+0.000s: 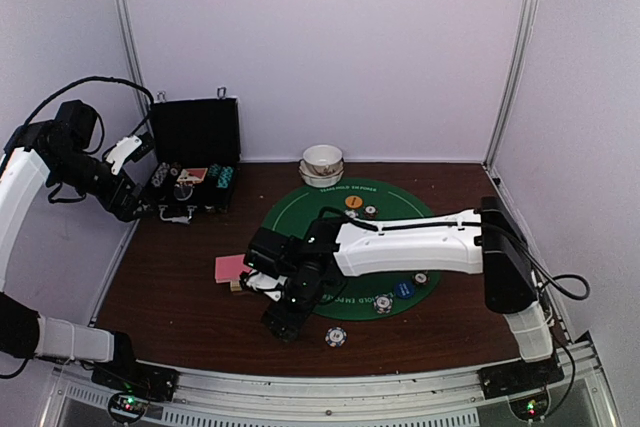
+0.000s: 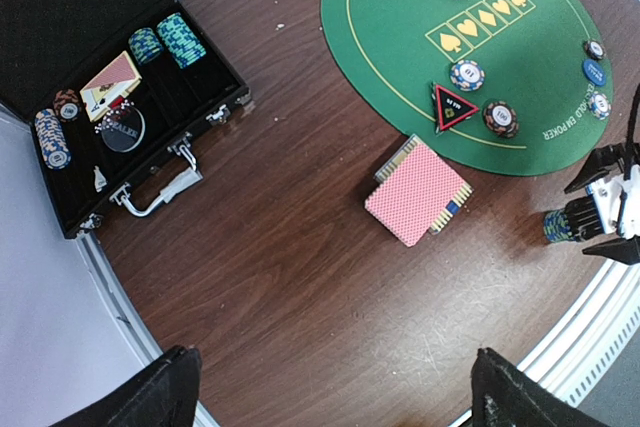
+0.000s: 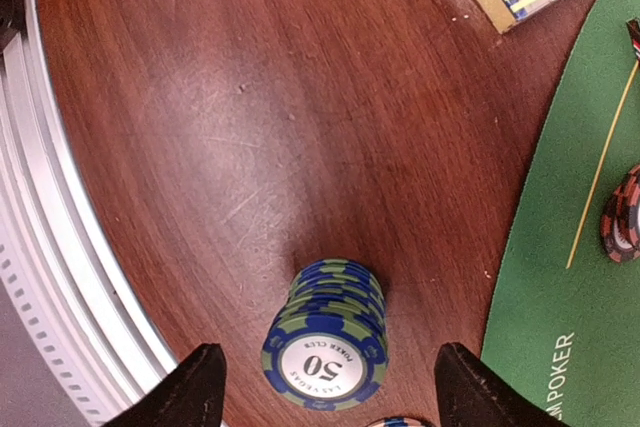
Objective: Distribute texas hold em gaming equipment
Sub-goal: Pick up the pile of poker chips from the pile of poker chips.
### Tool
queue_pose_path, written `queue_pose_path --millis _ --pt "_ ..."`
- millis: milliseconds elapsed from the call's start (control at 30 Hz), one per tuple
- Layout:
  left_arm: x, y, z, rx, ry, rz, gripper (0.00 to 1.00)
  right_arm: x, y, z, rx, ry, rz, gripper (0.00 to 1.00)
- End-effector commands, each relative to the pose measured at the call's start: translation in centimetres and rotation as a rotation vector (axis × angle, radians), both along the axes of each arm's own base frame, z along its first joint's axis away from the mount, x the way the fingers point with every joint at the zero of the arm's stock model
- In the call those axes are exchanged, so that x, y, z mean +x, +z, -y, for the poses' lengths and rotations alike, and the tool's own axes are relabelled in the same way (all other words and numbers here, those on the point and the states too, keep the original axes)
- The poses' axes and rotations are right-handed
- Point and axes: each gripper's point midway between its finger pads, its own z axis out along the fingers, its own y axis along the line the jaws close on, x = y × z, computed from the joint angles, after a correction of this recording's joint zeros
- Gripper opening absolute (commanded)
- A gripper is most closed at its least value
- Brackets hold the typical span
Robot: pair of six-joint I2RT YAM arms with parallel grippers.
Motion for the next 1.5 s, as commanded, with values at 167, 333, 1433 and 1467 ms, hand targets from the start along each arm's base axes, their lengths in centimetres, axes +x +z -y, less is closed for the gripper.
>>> queue_pose_path --millis 167,333,1433,1467 --pt "0.1 1.0 -0.1 0.005 -0.005 0.038 0.98 -0.4 -0.9 -0.6 -0.014 0.036 -0.024 0.69" --pt "0.2 1.0 -0.2 0.008 -0.004 0.038 0.98 -0.3 -0.9 -0.7 -0.013 0.035 -0.026 0.6" --pt "0.2 1.1 -0.4 0.022 0.0 0.047 0.98 8.8 8.9 2.4 0.082 -0.181 0.13 0.1" --pt "0.2 1.1 -0.4 0.021 0.0 0.047 0.98 10.1 9.2 3.3 0.075 -0.214 0.145 0.1"
